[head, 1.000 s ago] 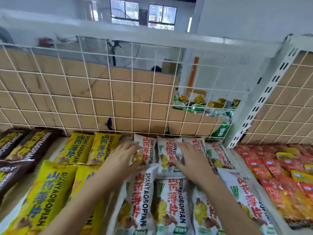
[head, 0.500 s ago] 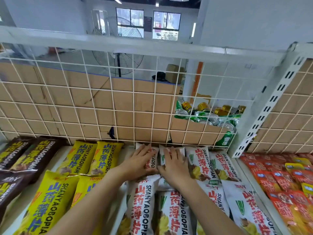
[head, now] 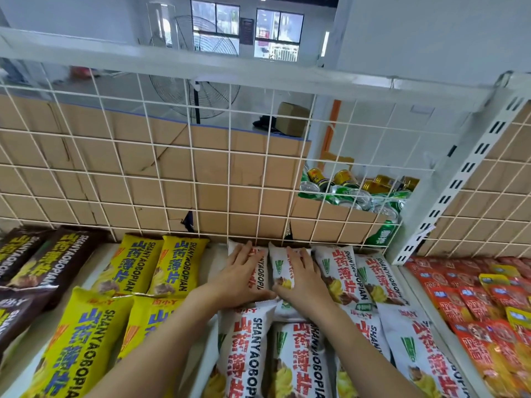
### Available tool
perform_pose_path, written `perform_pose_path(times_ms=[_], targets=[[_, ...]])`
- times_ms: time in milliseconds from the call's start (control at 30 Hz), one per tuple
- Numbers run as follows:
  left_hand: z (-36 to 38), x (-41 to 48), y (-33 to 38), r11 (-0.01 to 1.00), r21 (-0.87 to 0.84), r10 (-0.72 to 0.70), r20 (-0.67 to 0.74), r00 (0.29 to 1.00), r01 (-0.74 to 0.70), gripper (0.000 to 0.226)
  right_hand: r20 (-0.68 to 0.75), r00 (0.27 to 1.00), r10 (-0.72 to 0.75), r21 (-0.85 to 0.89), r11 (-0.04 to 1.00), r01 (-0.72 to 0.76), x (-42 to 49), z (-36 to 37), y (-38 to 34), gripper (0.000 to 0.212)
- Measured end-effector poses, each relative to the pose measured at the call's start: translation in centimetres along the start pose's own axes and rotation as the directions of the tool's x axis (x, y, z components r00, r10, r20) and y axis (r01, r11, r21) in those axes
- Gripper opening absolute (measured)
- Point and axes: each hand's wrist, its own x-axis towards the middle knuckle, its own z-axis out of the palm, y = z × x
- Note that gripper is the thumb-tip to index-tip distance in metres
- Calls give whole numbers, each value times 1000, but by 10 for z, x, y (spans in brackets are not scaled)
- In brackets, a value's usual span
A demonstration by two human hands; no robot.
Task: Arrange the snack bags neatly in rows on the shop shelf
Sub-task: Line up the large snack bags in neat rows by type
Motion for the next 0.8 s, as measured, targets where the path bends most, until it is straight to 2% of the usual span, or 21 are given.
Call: perform_pose_path(times_ms=[167, 300, 400, 500, 567, 633, 733, 800], targets=[[6, 3, 4, 990, -136, -40, -43, 998, 34, 89, 5, 1000, 23, 48, 999, -23, 2, -4, 1, 84], [9, 5, 3, 976, -214, -70, -90, 994, 49, 74, -4, 998, 65, 168, 984, -64, 0, -7, -2, 69], [7, 5, 4, 973, -219, -88, -78, 993, 69, 68, -44, 988, 151, 317, 939, -130, 0, -11, -3, 61], [2, 5, 10, 990, -105, -112, -121, 986, 100, 62, -21, 984, 174, 313, 936, -159, -3, -14, -4, 65], [-3, 7, 15, 999, 24, -40, -215, 976, 46, 54, 2, 984, 179, 272, 947, -172, -7, -16, -6, 72], [-7, 11, 21, 995, 66, 84, -241, 967, -70, 48, 6, 986, 169, 218, 962, -166, -13, -15, -9, 77], [-8, 24, 28, 970, 33, 242, -175, 954, -240, 41, -9, 992, 127, 64, 990, -126, -24, -6, -14, 86], [-6, 34, 30, 959, 47, 282, -116, 953, -278, 40, 1, 991, 133, 2, 991, -133, -29, 0, -18, 93]])
